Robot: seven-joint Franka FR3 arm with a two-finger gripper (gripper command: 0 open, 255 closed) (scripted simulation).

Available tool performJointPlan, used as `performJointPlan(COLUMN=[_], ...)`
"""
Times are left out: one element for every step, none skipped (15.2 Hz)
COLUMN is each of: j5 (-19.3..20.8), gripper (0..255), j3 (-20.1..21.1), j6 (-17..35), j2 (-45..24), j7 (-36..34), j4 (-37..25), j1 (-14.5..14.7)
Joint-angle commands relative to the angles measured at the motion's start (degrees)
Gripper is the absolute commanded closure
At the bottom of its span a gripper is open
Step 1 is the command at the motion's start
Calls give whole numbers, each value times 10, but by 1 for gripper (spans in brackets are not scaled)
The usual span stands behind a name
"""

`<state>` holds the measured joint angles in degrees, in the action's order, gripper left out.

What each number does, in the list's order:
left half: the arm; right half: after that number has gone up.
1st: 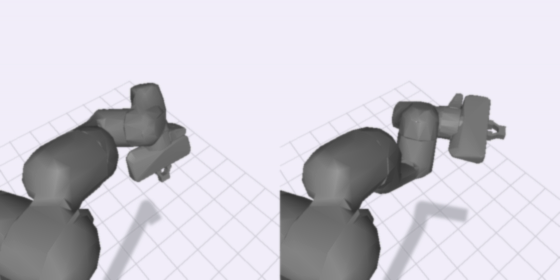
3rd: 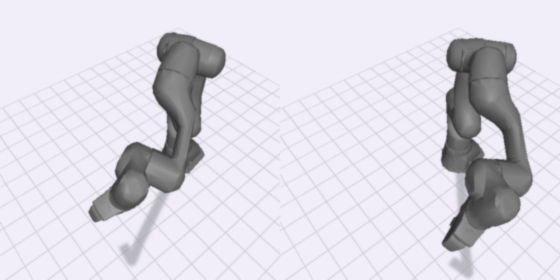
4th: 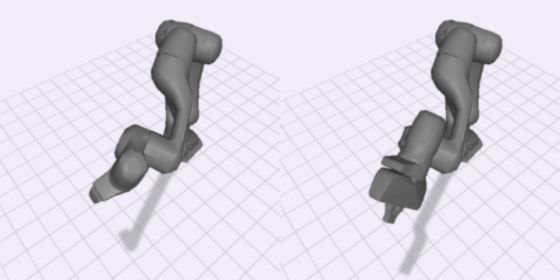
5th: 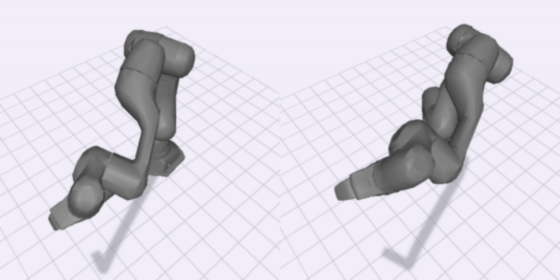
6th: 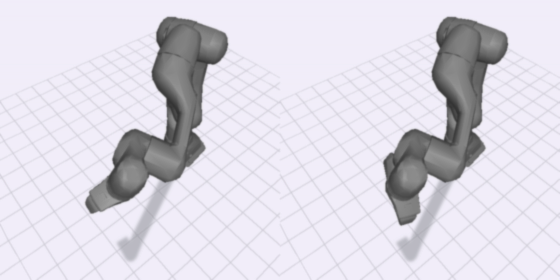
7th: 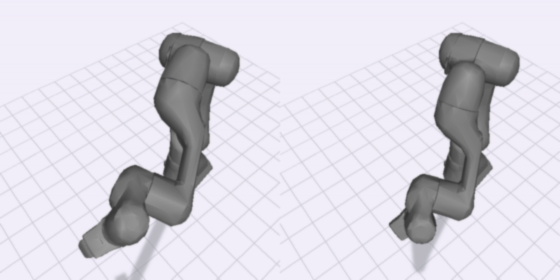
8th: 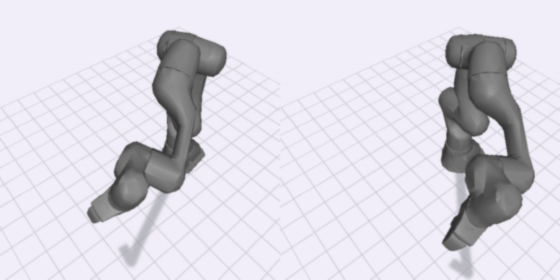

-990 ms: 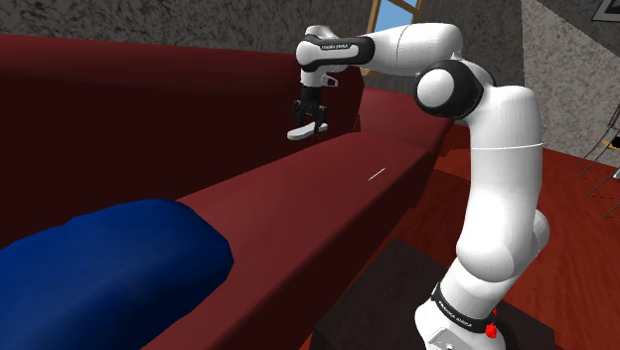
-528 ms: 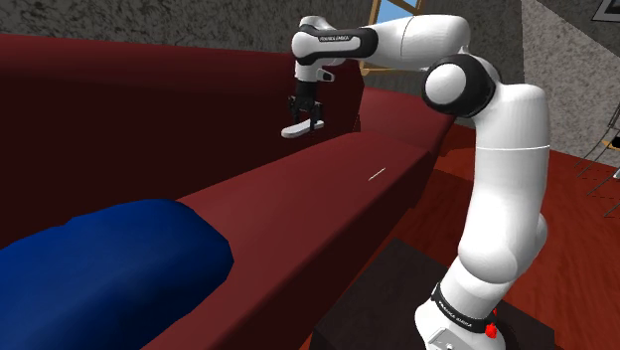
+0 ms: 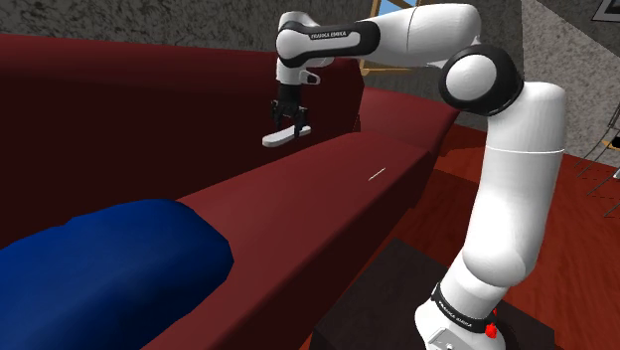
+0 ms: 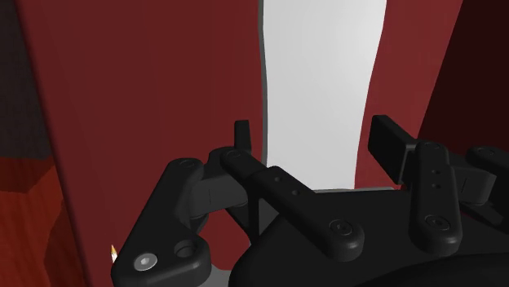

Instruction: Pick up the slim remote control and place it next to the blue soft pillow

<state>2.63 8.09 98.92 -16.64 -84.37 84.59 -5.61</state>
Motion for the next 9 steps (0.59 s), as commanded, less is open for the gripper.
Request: performJointPlan(j5=[1,1,1,1,2,2,3,4,4], gripper=[255,255,255,255,255,255,255,255,255], j3=[9,14,18,23,27,32,36,41,45], j6=[2,3,4,5,5,5,6,5,5], j2=[9,12,15,17,18,19,20,20,19], j7=[-27,-39,-51,-63,-76,-88,-100,-113,-125], j4=[11,15,19,22,25,26,27,27,26], j1=[17,24,32,39,47,55,63,71,79])
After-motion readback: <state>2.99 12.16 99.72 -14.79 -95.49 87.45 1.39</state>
